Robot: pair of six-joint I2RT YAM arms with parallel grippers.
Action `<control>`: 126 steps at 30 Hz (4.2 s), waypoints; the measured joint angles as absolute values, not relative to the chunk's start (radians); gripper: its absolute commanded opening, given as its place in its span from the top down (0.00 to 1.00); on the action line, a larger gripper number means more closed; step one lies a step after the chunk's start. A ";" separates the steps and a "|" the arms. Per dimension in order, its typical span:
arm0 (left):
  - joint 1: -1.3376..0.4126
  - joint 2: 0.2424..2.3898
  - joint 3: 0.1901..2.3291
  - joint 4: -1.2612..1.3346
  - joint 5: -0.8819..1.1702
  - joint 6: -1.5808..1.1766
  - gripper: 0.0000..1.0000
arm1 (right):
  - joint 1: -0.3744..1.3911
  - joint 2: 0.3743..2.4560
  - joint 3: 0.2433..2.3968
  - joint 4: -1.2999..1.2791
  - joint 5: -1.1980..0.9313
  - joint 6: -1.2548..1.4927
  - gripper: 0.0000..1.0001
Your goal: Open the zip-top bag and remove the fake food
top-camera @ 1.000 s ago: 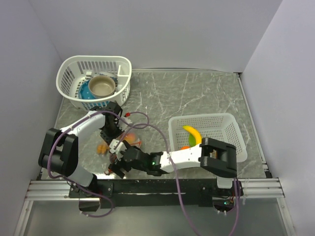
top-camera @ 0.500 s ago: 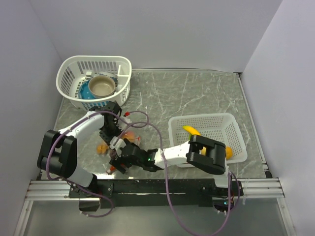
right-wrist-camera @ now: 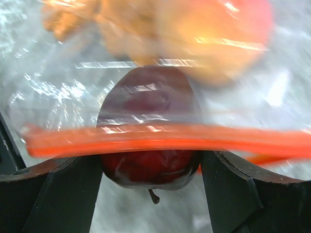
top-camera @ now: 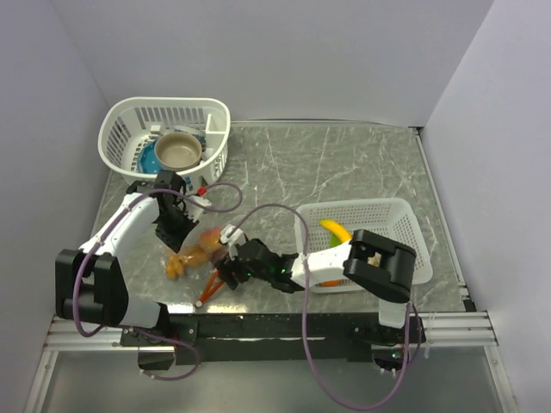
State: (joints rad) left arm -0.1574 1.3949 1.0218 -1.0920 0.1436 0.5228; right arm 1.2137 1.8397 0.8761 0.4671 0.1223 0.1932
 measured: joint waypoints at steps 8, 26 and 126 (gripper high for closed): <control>-0.105 1.386 0.950 -1.079 0.133 0.539 0.99 | 1.128 1.597 0.748 0.337 -0.050 0.220 0.81; -0.224 1.382 1.348 -1.289 0.349 0.480 0.99 | 1.005 0.907 0.612 -0.176 0.620 0.530 0.77; -0.262 1.494 0.916 -0.970 0.023 0.429 0.99 | 1.270 2.000 1.063 0.388 0.023 0.030 0.31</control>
State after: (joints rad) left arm -0.2615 1.4944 0.9157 -0.9703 0.0235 0.4286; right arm 1.2701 1.9999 1.0626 0.3882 0.0231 0.0296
